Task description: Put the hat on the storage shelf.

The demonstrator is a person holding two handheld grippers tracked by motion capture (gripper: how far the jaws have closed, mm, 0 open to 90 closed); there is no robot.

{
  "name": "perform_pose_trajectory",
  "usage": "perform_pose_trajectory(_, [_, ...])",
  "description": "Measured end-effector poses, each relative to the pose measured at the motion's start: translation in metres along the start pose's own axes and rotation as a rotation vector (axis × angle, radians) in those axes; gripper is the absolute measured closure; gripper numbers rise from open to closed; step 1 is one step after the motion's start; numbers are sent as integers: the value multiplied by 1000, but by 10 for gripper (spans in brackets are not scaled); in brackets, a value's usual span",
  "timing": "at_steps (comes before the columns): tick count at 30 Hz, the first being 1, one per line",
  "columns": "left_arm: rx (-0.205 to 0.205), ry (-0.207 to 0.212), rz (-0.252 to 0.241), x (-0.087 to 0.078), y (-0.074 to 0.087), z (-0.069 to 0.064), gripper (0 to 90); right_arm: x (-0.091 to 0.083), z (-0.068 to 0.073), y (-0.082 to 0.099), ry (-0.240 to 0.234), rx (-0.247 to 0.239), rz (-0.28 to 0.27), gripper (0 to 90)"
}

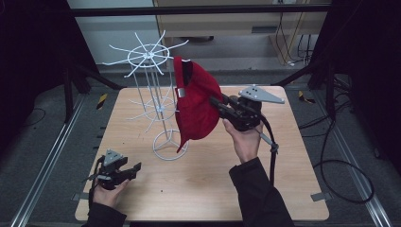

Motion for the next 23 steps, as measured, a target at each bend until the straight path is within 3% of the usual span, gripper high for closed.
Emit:
perform_pose_trajectory(2, [1,-1,-4,0,0,0,368,-10,-2,3,-5,-18,-22,580])
perform_pose_trajectory(3, [1,-1,-4,0,0,0,367,-10,-2,3,-5,-18,-22,580])
perform_pose_trajectory(5, [-2,-4,-1,0,0,0,364,-23,-6,7,-2,-17,-54,491])
perform_pose_trajectory(8, [-4,-5,-3,0,0,0,358,-40,-13,14,9,-13,-84,426])
perform_pose_trajectory(11, [-14,-4,-3,1,0,0,341,-53,-22,29,35,-1,-79,348])
perform_pose_trajectory(13, [-14,-2,-4,2,0,1,336,-60,-30,45,52,3,-57,305])
perform_pose_trajectory(14, [-15,-1,-4,2,0,1,328,-63,-37,65,74,7,-17,281])
perform_pose_trajectory(15, [-17,0,-3,3,0,1,328,-63,-37,65,74,7,-17,281])
perform_pose_trajectory(17, [-25,6,-1,3,0,1,312,-65,-46,85,87,17,27,264])
perform_pose_trajectory(18, [-27,9,-1,4,0,1,289,-66,-54,105,94,40,66,250])
perform_pose_trajectory(19, [-27,10,0,4,0,1,289,-66,-54,105,94,40,66,250])
perform_pose_trajectory(20, [-28,13,0,4,0,0,278,-66,-61,123,106,53,104,230])
perform_pose_trajectory(21, [-26,14,-3,4,-1,1,278,-66,-61,123,106,53,104,230])
perform_pose_trajectory(23, [-31,16,2,5,-1,1,258,-67,-67,140,127,43,149,208])
Point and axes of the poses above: each handheld gripper's, and its own axes: x roughly forward along the jaws, y roughly out of its underside, z roughly to its left, the point moved 2 cm from there along x, roughly forward along the jaws, and after that the axes turned 6 degrees about -x, right-handed, at the moved point
